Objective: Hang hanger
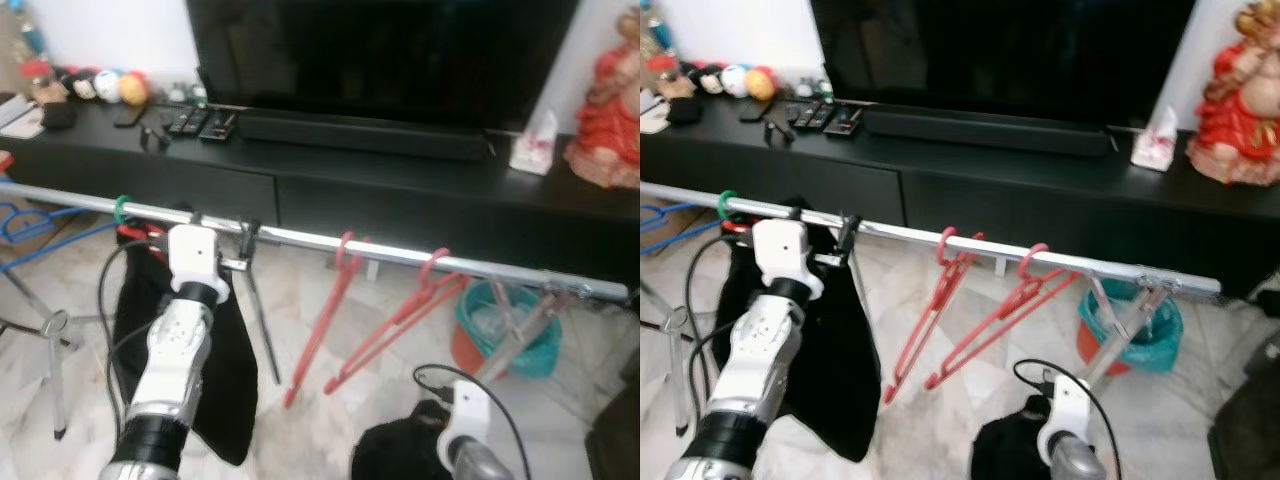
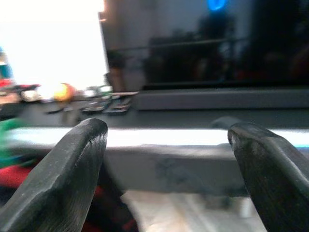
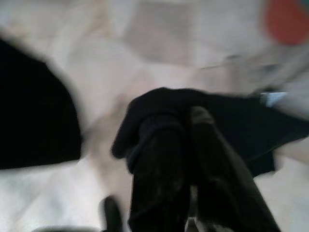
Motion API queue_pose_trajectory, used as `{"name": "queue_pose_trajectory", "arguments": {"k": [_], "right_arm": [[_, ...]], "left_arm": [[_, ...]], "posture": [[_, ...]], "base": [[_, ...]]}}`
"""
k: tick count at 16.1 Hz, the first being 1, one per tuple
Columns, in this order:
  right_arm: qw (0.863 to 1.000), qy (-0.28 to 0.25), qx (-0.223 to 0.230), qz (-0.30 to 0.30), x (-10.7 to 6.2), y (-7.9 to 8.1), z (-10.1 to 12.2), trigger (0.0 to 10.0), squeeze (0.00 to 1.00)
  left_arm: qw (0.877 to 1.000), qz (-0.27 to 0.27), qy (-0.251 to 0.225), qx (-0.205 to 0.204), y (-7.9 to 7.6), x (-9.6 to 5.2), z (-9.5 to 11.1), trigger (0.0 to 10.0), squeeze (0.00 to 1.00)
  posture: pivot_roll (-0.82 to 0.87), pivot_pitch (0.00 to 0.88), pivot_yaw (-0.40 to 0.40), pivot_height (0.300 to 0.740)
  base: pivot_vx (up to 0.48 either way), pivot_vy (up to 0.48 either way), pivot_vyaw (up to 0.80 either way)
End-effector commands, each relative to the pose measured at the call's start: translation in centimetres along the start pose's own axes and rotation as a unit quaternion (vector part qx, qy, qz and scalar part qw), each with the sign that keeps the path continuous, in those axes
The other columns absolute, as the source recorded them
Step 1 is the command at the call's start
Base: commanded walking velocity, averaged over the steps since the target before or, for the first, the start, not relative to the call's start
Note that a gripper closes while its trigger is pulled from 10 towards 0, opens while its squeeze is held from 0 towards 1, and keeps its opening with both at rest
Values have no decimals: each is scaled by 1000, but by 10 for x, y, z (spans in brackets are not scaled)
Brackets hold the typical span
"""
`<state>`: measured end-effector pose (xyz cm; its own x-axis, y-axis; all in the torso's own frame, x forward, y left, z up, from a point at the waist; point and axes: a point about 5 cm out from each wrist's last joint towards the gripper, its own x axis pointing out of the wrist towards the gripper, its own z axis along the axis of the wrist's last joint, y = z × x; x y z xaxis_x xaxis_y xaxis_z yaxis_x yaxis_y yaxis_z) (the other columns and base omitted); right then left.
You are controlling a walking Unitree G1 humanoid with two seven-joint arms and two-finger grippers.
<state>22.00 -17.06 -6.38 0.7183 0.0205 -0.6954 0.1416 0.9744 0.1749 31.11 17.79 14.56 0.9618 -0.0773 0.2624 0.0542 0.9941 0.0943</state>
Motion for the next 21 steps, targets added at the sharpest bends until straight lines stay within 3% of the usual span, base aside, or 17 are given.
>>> {"name": "queue_pose_trajectory", "arguments": {"k": [1, 5, 7, 12, 15, 17, 21], "right_arm": [[1000, 5, -4, -9, -3, -9, -4, 10000, 0], [1000, 7, -4, -9, -3, -9, -5, 10000, 0], [1000, 9, -5, -8, -3, -9, -6, 10000, 0], [1000, 10, -5, -8, -3, -9, -6, 10000, 0], [1000, 11, -5, -8, -3, -9, -6, 10000, 0], [1000, 11, -5, -8, -3, -9, -6, 10000, 0], [1000, 11, -4, -8, -3, -9, -5, 10000, 0]], "left_arm": [[1000, -20, -15, 2, -7, 1, 10, 10000, 0], [999, -52, -1, 8, -13, -8, 9, 10000, 0], [996, -76, 40, 11, -14, -16, 0, 10000, 0], [987, -77, 139, -1, -9, -24, -21, 10000, 0], [981, -79, 179, -14, -10, -21, -28, 10000, 0], [981, -81, 177, -27, -12, -17, -28, 10000, 0], [974, -66, 204, -78, -16, -1, -29, 10000, 0]], "posture": [[-49, 0, 22, 719], [-49, 0, 22, 719], [-45, 0, 23, 719], [-45, 0, 24, 719], [-44, 0, 24, 719], [-45, 0, 24, 719], [-53, 0, 27, 719]], "base": [[0, 0, 0], [0, 0, 0], [0, 0, 0], [0, 0, 0], [0, 0, 0], [0, 0, 0], [0, 0, 0]]}}
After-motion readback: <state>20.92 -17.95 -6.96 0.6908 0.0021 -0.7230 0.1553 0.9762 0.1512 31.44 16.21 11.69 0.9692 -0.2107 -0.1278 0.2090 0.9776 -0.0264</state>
